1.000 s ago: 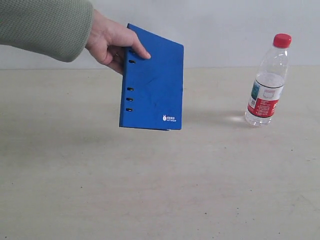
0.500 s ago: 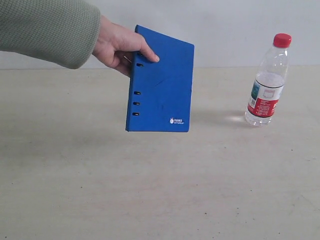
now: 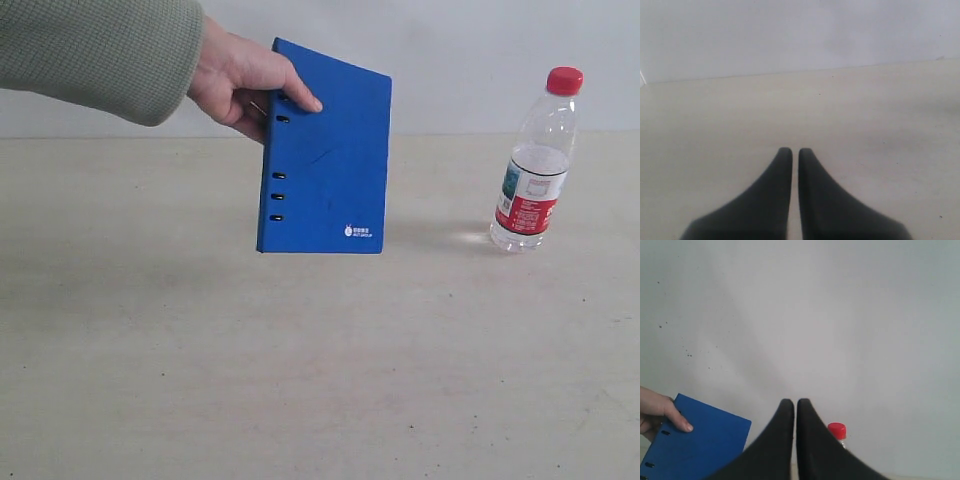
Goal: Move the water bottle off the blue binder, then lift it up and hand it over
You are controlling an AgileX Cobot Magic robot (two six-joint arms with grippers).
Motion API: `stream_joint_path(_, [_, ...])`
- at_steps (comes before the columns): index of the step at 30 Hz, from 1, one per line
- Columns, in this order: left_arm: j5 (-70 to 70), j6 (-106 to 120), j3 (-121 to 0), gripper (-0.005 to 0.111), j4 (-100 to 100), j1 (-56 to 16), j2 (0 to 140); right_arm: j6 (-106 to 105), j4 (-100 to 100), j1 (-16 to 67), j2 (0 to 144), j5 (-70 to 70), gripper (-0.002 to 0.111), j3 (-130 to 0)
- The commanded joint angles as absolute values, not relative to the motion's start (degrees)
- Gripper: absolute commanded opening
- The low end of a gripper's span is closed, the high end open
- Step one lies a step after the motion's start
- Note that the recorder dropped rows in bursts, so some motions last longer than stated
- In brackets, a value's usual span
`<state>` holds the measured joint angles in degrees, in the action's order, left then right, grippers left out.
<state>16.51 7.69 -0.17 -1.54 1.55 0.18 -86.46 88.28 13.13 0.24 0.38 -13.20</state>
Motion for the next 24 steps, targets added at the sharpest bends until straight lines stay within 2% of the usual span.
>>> stream_joint_path(1, [16.68, 7.12, 0.0, 0.004, -1.6, 1.7, 0.0, -83.88, 87.68, 13.2, 0.0, 0.0, 0.0, -13.28])
stream_joint_path(8, [16.68, 7.12, 0.0, 0.004, -1.6, 1.7, 0.0, -80.57, 84.97, 13.2, 0.0, 1.58, 0.0, -13.28])
stream_joint_path(11, [16.68, 7.12, 0.0, 0.004, -1.6, 1.7, 0.0, -64.12, 67.26, 13.2, 0.0, 2.77, 0.0, -13.28])
stream_joint_path(15, [16.68, 7.12, 0.0, 0.004, -1.6, 1.7, 0.0, -26.39, 31.03, 13.2, 0.0, 2.39, 0.0, -13.28])
stream_joint_path(18, [16.68, 7.12, 0.0, 0.004, -1.6, 1.7, 0.0, -7.45, 12.33, 13.2, 0.0, 2.39, 0.0, -13.28])
stream_joint_path(24, [16.68, 7.12, 0.0, 0.004, -1.6, 1.7, 0.0, -5.01, 4.91, 13.2, 0.0, 2.29, 0.0, -13.28])
